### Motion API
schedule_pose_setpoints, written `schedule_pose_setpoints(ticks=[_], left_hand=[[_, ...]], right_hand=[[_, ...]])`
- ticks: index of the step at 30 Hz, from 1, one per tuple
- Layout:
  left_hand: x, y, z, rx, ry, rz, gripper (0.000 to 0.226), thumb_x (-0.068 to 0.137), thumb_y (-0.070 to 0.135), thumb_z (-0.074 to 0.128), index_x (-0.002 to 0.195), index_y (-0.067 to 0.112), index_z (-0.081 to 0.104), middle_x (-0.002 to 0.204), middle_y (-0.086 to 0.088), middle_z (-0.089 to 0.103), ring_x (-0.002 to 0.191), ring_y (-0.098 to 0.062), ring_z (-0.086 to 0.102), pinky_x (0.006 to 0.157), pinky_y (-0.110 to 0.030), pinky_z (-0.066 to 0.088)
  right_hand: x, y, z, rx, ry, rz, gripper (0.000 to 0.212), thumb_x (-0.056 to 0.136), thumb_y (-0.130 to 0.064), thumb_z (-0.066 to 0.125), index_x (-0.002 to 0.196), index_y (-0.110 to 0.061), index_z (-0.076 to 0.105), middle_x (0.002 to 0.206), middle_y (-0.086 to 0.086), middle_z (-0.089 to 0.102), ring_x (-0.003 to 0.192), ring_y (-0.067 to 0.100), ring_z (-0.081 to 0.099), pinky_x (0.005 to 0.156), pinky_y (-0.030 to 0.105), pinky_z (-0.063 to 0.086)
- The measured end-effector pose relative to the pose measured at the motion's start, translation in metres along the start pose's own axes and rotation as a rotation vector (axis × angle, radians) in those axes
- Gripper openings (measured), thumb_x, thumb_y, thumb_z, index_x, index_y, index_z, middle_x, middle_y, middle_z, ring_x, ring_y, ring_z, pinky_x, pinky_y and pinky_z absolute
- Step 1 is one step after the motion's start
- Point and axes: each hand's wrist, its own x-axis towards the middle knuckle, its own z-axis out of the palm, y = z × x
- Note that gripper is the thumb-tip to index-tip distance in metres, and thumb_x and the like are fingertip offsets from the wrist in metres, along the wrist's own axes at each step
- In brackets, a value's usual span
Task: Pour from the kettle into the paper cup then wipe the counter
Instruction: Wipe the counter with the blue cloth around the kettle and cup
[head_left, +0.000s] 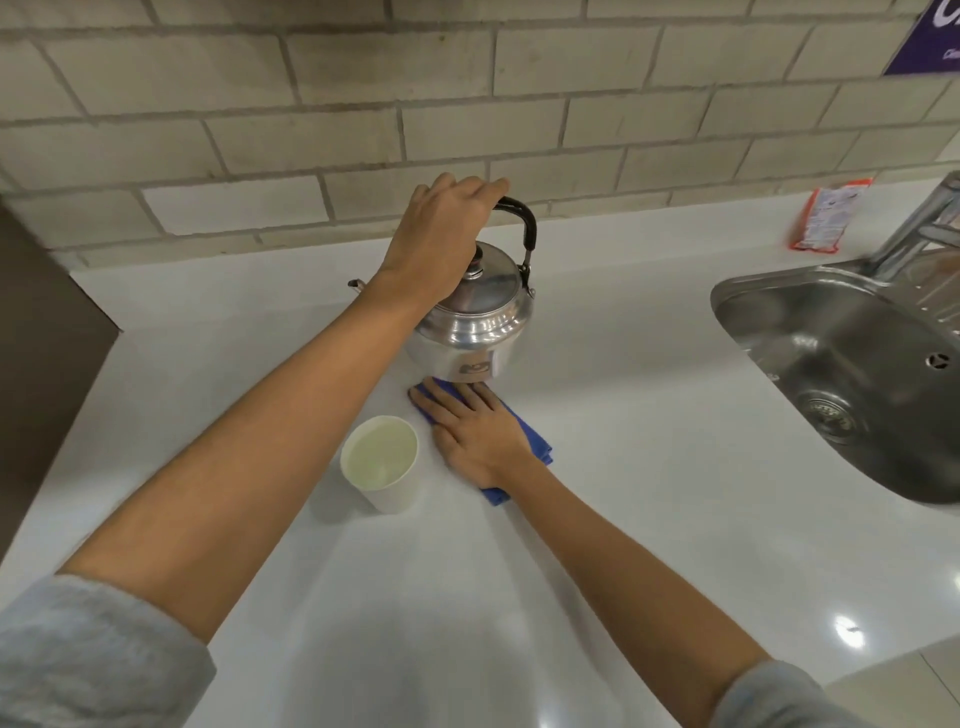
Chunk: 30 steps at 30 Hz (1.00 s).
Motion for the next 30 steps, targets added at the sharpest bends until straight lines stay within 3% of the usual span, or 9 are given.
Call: schedule_pose_setpoints(ticks=[8,20,30], left_hand=[[-0.014,0.005,0.017,-0.078,-0.012,0.014,0.076,0.074,-0.024,0.044,0.142,0.010,0.045,0.128,-0.014,0.061,0.108,-0.036,0.052,0.097,-0.048,0.041],[-0.036,0.004,0.033,-0.108,-0.074,-0.017,0.081,0.072,-0.024,0.046,0.145,0.011,0.041,0.133,-0.013,0.058,0.115,-0.034,0.051,0.100,-0.044,0.037],[-0.037,0.003,0.045,-0.114,-0.080,-0.027,0.084,0.070,-0.027,0.045,0.145,0.011,0.042,0.130,-0.014,0.059,0.111,-0.035,0.053,0.095,-0.044,0.038]], right_hand=[[-0.078,0.015,0.002,0.022,0.065,0.100,0.054,0.104,-0.033,0.021,0.155,-0.038,0.004,0.165,-0.013,0.005,0.152,0.012,-0.002,0.121,0.029,-0.009],[-0.125,0.022,-0.002,0.004,0.103,0.316,0.055,0.104,-0.032,0.020,0.154,-0.037,-0.003,0.164,-0.014,-0.002,0.152,0.010,-0.009,0.124,0.033,-0.004],[-0.135,0.020,-0.004,0.017,0.100,0.348,0.055,0.104,-0.033,0.020,0.154,-0.038,-0.004,0.164,-0.014,-0.003,0.152,0.010,-0.009,0.124,0.033,-0.005]])
